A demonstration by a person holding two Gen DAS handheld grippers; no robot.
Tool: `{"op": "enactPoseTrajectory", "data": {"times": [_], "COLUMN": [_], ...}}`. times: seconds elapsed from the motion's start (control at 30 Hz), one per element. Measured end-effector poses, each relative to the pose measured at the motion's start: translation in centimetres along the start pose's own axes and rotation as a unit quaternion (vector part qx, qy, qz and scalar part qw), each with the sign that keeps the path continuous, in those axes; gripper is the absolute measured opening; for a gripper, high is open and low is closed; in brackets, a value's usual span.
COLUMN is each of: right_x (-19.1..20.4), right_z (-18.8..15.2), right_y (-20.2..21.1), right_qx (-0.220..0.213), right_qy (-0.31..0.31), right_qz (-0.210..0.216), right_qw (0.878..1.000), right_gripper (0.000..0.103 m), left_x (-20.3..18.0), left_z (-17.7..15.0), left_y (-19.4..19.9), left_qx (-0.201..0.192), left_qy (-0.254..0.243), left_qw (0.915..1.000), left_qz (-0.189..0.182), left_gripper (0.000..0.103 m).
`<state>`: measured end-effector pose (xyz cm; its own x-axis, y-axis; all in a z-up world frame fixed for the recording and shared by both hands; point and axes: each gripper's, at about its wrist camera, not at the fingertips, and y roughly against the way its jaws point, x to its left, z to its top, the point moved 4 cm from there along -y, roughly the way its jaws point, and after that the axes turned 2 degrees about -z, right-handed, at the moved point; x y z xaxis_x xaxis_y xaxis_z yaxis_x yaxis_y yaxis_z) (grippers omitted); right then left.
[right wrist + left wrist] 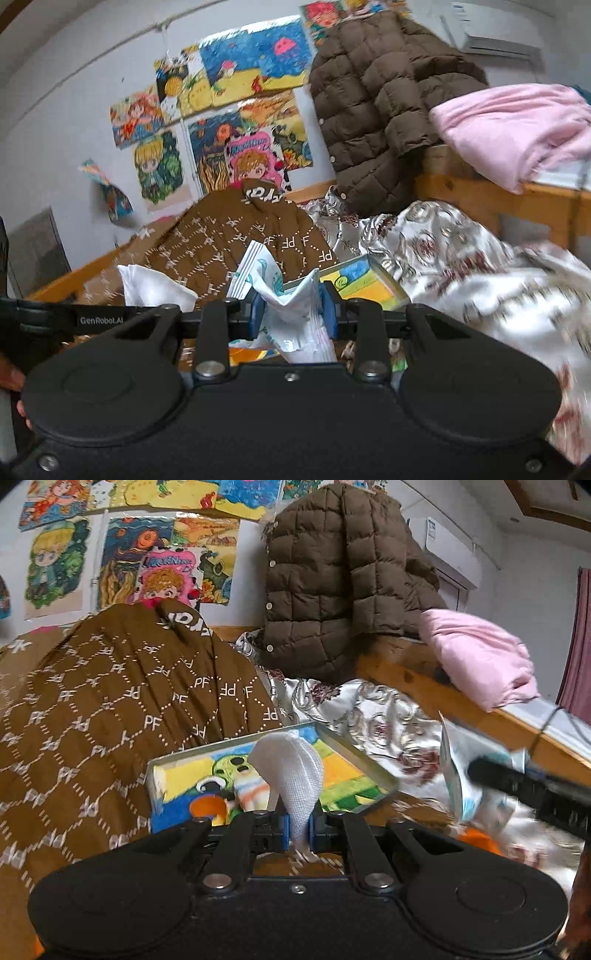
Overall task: Organize soft objects
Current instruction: 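Carry the white cloth and printed bag into the metal tray and release both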
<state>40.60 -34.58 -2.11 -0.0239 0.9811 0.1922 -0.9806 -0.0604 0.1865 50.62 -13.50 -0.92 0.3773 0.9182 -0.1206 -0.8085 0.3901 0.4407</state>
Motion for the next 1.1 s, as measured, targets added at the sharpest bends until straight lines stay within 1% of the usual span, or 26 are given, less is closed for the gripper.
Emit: {"op": "enactPoseTrajectory", "data": {"times": [0.13,0.23,0.3,0.4,0.47,0.57,0.67,0.73,0.83,0.9,0.97,1.0,1.1], "right_x": [-0.4,-1.2,-1.2,-1.6,-1.6,-1.9,-2.3,-2.5,-3.1,-3.1,-3.4,-3.7,-3.4], "right_z": [1.3,1.9,2.0,2.1,1.8,2.0,2.3,2.1,1.0,-0.3,-1.5,-2.2,-3.1], "right_y": [-7.9,-13.4,-16.5,-20.3,-22.8,-25.9,-29.3,-30.9,-32.7,-32.6,-33.3,-32.0,-32.9], "right_qx": [0.017,0.036,0.046,0.074,0.096,0.13,0.159,0.175,0.189,0.19,0.196,0.198,0.2], "right_qy": [0.031,0.019,0.026,0.043,0.047,0.03,0.012,0.029,0.076,0.097,0.1,0.1,0.111], "right_qz": [-0.004,-0.003,-0.006,-0.016,-0.025,-0.041,-0.052,-0.056,-0.072,-0.082,-0.092,-0.092,-0.096], "right_qw": [0.999,0.999,0.999,0.996,0.994,0.99,0.986,0.982,0.976,0.974,0.971,0.971,0.969], "right_gripper": [0.025,0.025,0.025,0.025,0.025,0.025,0.025,0.025,0.027,0.028,0.028,0.028,0.029], "left_x": [2.6,3.7,3.8,3.1,2.8,2.5,2.8,3.1,3.9,4.7,5.1,5.1,4.5], "left_z": [0.6,1.1,1.7,2.8,3.8,4.6,4.0,3.3,2.4,2.3,2.1,1.9,1.2], "left_y": [-5.5,-8.9,-11.1,-13.0,-13.8,-14.8,-16.3,-17.6,-19.5,-20.0,-20.4,-20.6,-21.5], "left_qx": [0.003,0.022,0.043,0.076,0.092,0.113,0.122,0.117,0.112,0.094,0.08,0.074,0.085], "left_qy": [-0.017,-0.027,-0.049,-0.081,-0.092,-0.106,-0.106,-0.104,-0.096,-0.063,-0.038,-0.037,-0.043], "left_qw": [0.9998,0.9994,0.9979,0.9937,0.9913,0.9878,0.9866,0.987,0.9874,0.9912,0.9931,0.9937,0.9925], "left_qz": [-0.003,-0.005,-0.007,-0.014,-0.02,-0.017,-0.023,-0.037,-0.057,-0.069,-0.076,-0.076,-0.078], "left_gripper": [0.009,0.009,0.01,0.009,0.01,0.01,0.01,0.01,0.01,0.01,0.01,0.01,0.01]}}
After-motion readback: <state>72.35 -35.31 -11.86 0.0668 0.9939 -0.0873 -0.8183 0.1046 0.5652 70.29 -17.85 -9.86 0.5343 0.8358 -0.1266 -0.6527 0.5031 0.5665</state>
